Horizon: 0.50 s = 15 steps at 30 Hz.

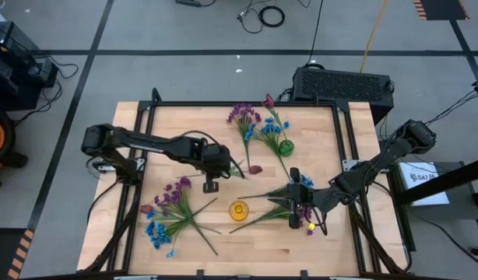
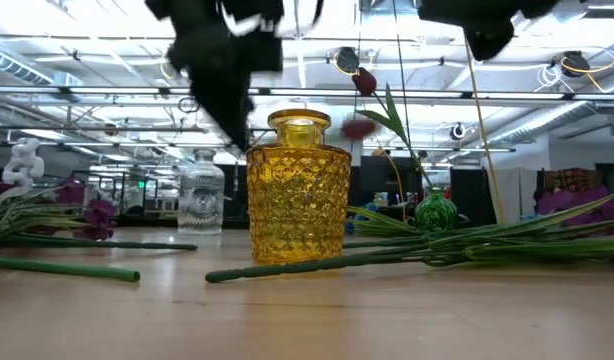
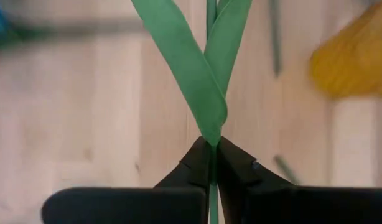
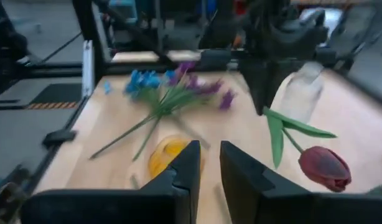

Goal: Sort flowers into vase by color
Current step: Put the top red flower into the green vase

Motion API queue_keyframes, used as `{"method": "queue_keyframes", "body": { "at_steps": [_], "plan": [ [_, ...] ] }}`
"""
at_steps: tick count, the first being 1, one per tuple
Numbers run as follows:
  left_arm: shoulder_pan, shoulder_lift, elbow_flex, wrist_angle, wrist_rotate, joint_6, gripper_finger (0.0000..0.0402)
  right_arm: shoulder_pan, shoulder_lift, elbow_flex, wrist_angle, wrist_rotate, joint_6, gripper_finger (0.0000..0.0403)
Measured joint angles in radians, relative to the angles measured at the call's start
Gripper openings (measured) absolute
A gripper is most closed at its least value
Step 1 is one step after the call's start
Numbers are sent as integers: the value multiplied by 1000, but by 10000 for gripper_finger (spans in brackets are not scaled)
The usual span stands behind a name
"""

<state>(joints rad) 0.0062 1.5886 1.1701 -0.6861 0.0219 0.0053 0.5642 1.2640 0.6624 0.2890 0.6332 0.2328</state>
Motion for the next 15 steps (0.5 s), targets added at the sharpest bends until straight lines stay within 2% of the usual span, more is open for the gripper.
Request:
{"method": "queue_keyframes", "body": {
  "at_steps": [3,8,15],
  "plan": [
    [0,-66,37,28,-33,34,17,-17,-9,0,66,82,-124,54],
    [0,-181,56,159,-91,110,17,-71,-33,0,158,55,-274,54],
    [-3,-282,56,382,-113,142,17,-160,-37,0,239,46,-177,54]
  ]
}}
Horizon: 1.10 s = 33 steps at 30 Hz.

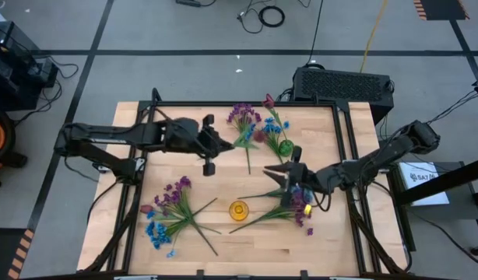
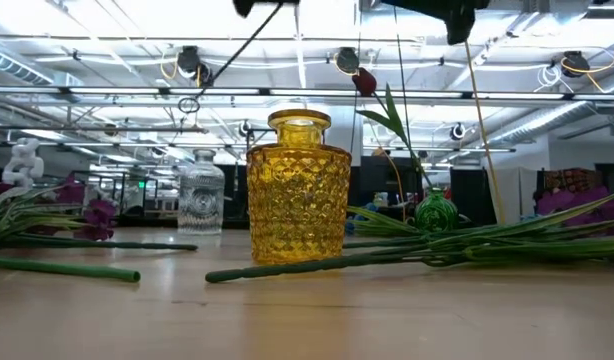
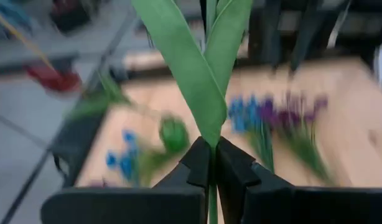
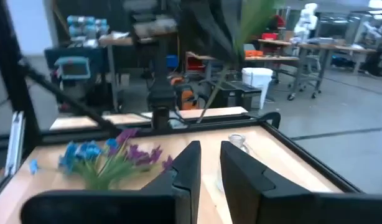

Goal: Sort flowers into vase by color
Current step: Put the top red flower into the green vase

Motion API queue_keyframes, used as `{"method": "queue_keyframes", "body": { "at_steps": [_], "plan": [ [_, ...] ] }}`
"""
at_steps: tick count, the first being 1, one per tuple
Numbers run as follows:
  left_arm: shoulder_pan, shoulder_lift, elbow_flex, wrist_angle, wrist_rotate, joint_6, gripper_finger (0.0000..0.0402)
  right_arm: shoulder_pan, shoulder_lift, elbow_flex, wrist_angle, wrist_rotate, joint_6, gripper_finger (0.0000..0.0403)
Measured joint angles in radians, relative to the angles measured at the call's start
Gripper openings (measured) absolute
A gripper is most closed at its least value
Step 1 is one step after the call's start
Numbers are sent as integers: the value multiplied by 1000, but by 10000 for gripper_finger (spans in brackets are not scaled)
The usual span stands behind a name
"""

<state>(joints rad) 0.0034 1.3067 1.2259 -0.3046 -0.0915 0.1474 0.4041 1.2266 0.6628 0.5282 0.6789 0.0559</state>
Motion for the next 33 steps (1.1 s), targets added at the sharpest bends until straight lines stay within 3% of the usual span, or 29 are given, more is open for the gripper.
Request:
{"method": "queue_keyframes", "body": {
  "at_steps": [8,11,23,28,33],
  "plan": [
    [-42,56,0,244,179,23,17,-56,37,0,111,-107,31,76],
    [-62,93,0,281,189,27,17,-58,36,0,173,-160,11,94],
    [-97,209,0,382,191,51,17,-57,36,0,263,-183,-94,176],
    [-97,230,0,400,191,50,17,-57,36,0,284,-264,-98,191],
    [-97,243,0,429,191,50,17,-65,37,0,292,-267,-99,189]
  ]
}}
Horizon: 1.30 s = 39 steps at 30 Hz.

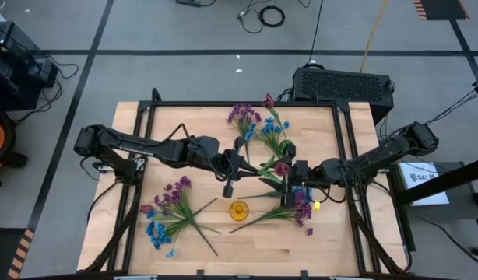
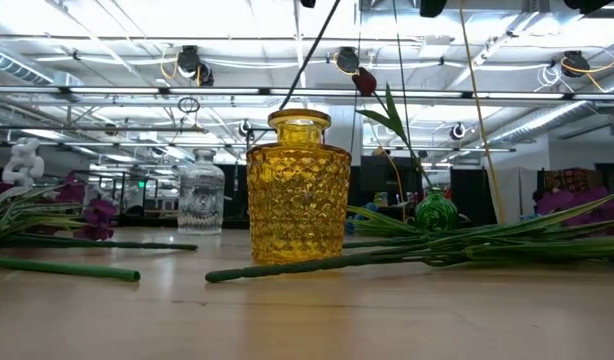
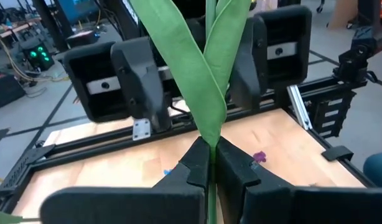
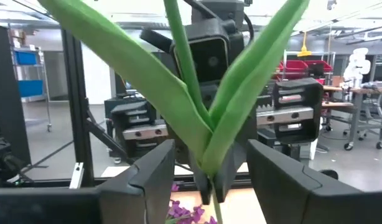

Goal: Sort flowers into vase by color
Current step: Put the top red flower into the green vase

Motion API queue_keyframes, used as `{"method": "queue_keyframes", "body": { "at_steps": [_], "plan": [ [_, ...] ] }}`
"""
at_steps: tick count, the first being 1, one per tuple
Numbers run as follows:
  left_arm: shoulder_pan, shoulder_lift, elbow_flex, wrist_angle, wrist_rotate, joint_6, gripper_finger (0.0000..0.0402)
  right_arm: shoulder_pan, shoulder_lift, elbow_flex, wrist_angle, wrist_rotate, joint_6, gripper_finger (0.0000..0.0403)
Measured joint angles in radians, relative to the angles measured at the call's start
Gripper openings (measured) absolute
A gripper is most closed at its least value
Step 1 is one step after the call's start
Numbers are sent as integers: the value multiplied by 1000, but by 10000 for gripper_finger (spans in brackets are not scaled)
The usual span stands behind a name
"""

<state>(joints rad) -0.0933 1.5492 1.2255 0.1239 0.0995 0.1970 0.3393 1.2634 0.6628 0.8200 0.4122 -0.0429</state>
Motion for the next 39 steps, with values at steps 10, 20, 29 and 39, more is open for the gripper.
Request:
{"method": "queue_keyframes", "body": {
  "at_steps": [10,20,29,39],
  "plan": [
    [0,0,0,12,-2,-7,17,-12,48,0,114,0,-2,94],
    [1,0,0,-4,-1,-1,41,-13,48,0,110,1,-5,16],
    [1,-67,0,-247,-145,-8,158,-14,-8,0,39,17,-35,4],
    [5,-218,0,-596,-208,-75,172,-68,-324,0,-362,147,-81,4]
  ]
}}
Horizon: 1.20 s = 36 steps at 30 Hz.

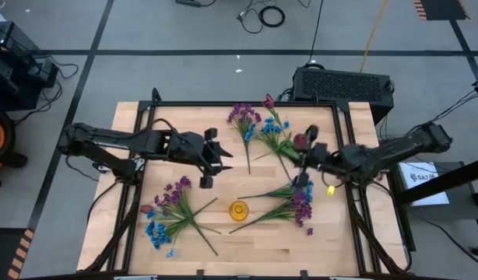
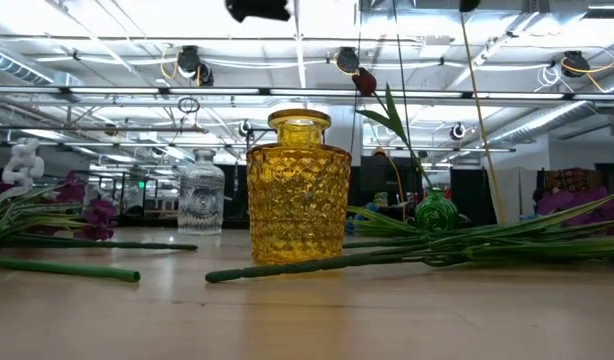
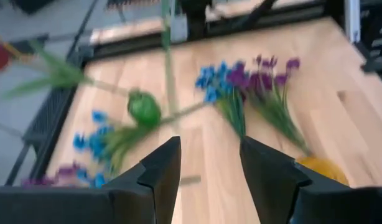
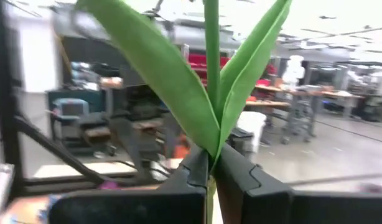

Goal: Sort flowers into vase by color
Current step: Put the top red flower into the green vase

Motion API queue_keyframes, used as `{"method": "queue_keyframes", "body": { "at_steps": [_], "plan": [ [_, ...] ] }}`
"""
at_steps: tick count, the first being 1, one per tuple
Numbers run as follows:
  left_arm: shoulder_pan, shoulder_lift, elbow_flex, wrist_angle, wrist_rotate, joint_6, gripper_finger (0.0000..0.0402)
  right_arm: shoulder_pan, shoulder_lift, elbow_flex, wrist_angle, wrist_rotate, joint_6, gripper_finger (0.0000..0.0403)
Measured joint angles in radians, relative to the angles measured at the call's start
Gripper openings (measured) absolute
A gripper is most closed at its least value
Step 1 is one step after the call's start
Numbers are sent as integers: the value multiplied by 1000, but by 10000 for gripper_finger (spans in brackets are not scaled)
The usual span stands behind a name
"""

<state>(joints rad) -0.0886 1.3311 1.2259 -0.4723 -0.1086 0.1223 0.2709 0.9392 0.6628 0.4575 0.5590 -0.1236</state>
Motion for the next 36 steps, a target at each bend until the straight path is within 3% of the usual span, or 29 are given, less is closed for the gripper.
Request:
{"method": "queue_keyframes", "body": {
  "at_steps": [5,18,24,36],
  "plan": [
    [-5,-21,0,-87,-1,-37,173,-59,-193,-34,-211,-9,31,4],
    [-3,-19,-59,-126,-1,-11,173,-190,-610,-294,-305,-5,116,4],
    [-3,-19,-63,-121,-1,-9,173,-220,-674,-313,-393,48,112,4],
    [-3,-19,-63,-110,-1,-9,173,-274,-698,-313,-492,46,173,4]
  ]
}}
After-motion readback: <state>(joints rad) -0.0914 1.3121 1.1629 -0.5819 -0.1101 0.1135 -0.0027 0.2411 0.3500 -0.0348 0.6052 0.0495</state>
